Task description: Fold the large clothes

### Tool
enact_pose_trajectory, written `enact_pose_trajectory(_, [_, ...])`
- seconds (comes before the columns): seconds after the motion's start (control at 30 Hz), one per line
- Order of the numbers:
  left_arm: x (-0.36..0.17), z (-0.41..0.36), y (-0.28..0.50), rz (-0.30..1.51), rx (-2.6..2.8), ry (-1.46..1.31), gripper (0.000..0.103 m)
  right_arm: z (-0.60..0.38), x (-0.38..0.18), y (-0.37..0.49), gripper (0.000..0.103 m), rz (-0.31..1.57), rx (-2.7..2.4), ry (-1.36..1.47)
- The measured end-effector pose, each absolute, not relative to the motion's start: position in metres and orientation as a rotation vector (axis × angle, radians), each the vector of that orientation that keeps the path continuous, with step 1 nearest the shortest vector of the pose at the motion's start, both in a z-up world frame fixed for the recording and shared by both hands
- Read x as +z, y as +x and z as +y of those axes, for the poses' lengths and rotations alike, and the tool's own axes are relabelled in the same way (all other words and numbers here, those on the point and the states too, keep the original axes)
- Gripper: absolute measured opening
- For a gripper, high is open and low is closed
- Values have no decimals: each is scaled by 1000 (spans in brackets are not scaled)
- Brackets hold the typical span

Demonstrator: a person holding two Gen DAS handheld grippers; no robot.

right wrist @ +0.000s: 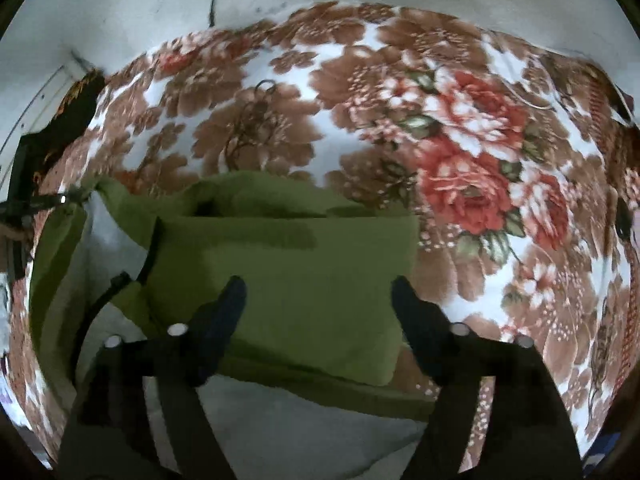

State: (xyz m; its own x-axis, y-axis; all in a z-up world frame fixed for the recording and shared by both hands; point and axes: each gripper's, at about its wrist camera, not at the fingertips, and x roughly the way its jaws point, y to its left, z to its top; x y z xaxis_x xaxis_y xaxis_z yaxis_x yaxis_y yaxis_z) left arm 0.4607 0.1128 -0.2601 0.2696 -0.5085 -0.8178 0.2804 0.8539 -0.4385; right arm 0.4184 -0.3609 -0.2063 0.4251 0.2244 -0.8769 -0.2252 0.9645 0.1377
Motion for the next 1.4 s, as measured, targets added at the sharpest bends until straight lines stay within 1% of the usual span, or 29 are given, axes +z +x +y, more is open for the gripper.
enact_pose_trajectory(0.03, [-256, 109, 459, 1184, -563, -229, 87, -363, -204, 417, 87, 1095, 273, 3])
enact_pose_trajectory(0.07, [-252, 105, 458, 1181, -570, -224, 99, -367, -200, 415, 94, 1086, 261, 9])
enact_pose_trajectory(0.1, [-246, 102, 457, 1176, -549, -196, 98, -370, -196, 413, 94, 1077, 251, 17])
enact_pose_trajectory(0.27, [-221, 114, 461, 1151, -489, -227, 98, -390, -177, 396, 96, 1045, 202, 23])
enact_pose_trajectory(0.43, [-191, 130, 457, 1097, -426, -269, 98, -406, -170, 369, 96, 1053, 161, 22])
enact_pose_trajectory(0.57, [-172, 124, 434, 1081, -435, -208, 98, -425, -173, 342, 98, 1064, 123, 52])
enact_pose_trajectory(0.7, [-161, 110, 392, 1080, -477, -170, 98, -445, -188, 313, 98, 1095, 96, 129])
enact_pose_trajectory(0.8, [-162, 102, 361, 1090, -502, -191, 98, -453, -203, 296, 98, 1111, 112, 165])
enact_pose_trajectory(0.9, [-168, 94, 322, 1107, -531, -218, 98, -454, -214, 289, 98, 1112, 159, 144])
enact_pose_trajectory(1.1, [-190, 89, 269, 1160, -525, -278, 98, -450, -237, 301, 98, 1110, 291, 164])
enact_pose_trajectory(1.27, [-207, 86, 248, 1190, -501, -335, 98, -449, -266, 322, 98, 1136, 402, 221])
enact_pose_trajectory(1.4, [-213, 81, 245, 1194, -491, -365, 98, -444, -284, 336, 98, 1147, 458, 209])
